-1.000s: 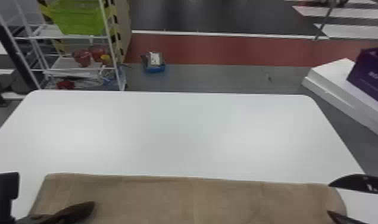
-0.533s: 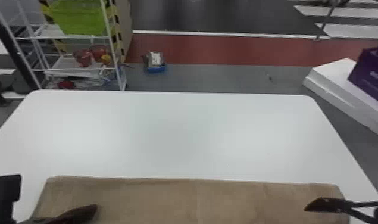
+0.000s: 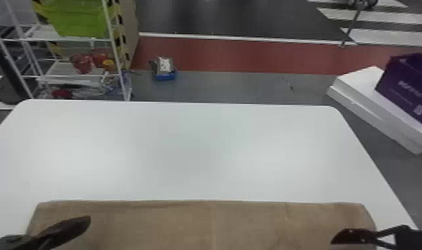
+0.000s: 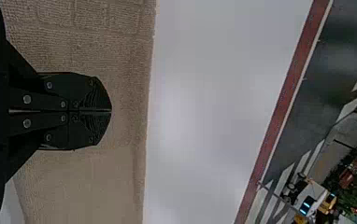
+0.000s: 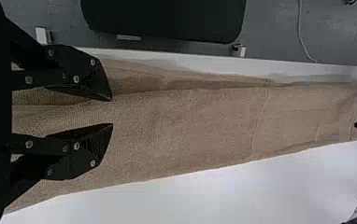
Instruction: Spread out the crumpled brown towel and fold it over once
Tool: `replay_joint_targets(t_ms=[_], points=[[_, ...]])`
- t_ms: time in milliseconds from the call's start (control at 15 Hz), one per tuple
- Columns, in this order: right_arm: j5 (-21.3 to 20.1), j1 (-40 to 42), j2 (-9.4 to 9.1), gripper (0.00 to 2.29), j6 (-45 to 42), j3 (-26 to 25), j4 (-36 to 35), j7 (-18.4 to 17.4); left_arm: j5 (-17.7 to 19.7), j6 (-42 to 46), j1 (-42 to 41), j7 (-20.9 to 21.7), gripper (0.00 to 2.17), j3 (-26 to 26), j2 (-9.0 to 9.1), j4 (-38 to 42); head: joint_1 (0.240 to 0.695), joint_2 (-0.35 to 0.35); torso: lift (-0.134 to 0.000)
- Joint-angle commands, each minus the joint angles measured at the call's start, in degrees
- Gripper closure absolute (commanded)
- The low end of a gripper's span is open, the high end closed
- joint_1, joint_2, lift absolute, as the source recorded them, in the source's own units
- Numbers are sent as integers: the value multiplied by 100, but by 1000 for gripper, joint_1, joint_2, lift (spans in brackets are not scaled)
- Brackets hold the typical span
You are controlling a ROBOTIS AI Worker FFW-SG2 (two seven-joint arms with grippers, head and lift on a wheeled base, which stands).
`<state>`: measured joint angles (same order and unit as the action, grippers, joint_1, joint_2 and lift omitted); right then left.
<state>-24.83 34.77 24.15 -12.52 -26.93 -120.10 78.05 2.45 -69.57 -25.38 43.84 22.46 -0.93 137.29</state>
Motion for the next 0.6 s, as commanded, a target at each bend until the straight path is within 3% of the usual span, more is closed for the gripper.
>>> replay_joint_targets(t_ms=[0,200,467,533], points=[[-4,12,81,826,106,-6,118,28,204,-71,-125,11,1882,4,23,430,695,-101,-123],[13,21,134,826,159,-6,215,28,195,-282,-362,29,1882,-488,23,536,695,-159,-123],[-66,-32,134,826,159,135,312,28,-157,-264,-371,-68,1882,-980,14,360,695,-266,-123],[-101,-76,134,944,159,197,338,28,-201,-282,-353,-68,1882,-1016,14,307,695,-277,-123]])
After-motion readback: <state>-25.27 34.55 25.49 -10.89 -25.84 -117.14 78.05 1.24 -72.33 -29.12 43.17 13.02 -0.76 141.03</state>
